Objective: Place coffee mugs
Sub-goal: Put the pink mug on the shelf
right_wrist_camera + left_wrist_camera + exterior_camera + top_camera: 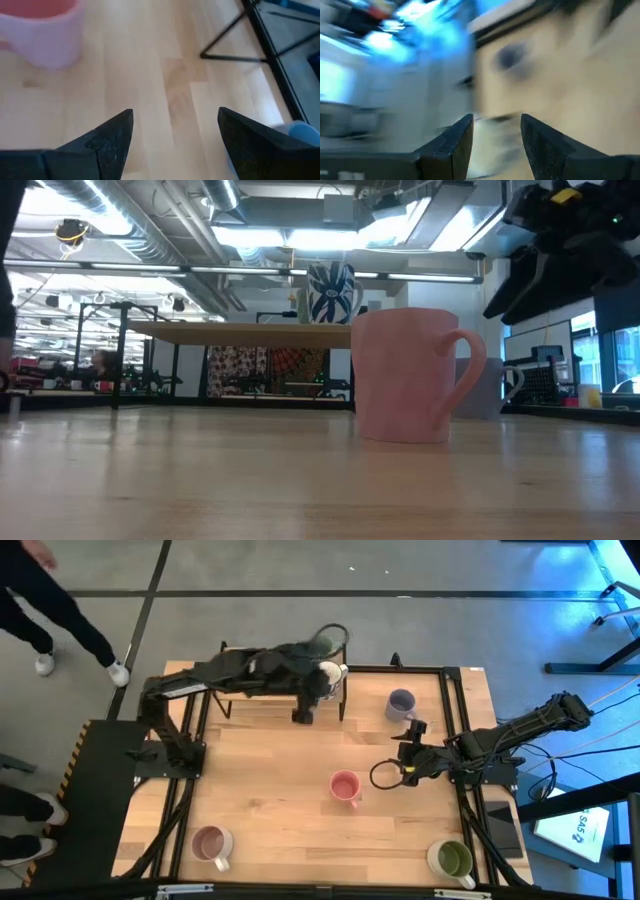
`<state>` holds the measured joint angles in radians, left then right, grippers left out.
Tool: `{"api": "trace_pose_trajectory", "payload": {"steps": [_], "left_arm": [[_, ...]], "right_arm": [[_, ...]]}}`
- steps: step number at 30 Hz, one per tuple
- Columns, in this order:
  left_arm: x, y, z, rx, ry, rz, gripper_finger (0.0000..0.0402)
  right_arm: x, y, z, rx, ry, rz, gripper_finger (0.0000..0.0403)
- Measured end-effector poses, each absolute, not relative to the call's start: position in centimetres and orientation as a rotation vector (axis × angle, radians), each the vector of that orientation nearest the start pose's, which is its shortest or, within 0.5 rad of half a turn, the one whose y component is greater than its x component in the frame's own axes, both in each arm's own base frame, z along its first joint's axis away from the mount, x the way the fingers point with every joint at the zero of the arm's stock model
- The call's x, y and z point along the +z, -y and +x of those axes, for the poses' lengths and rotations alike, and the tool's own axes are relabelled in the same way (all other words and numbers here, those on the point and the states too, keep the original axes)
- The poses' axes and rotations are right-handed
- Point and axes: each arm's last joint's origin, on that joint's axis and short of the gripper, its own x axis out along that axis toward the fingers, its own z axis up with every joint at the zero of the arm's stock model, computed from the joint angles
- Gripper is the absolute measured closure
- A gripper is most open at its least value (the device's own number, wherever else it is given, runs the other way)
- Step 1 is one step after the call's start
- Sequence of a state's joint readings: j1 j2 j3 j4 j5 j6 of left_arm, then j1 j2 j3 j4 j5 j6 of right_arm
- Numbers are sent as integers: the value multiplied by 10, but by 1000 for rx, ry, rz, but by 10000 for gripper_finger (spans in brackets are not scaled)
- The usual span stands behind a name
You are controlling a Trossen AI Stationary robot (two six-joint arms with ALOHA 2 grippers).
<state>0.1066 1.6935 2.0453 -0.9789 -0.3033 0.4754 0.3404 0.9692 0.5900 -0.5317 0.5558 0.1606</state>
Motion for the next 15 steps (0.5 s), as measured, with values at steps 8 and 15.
{"api": "trace_pose_trajectory", "payload": {"steps": [8, 15], "left_arm": [[498, 6, 262, -88, -528, -76, 242], [514, 39, 207, -91, -525, -140, 242]], "right_arm": [[214, -54, 193, -174, -698, -223, 127], [253, -74, 230, 121, -689, -466, 127]]}}
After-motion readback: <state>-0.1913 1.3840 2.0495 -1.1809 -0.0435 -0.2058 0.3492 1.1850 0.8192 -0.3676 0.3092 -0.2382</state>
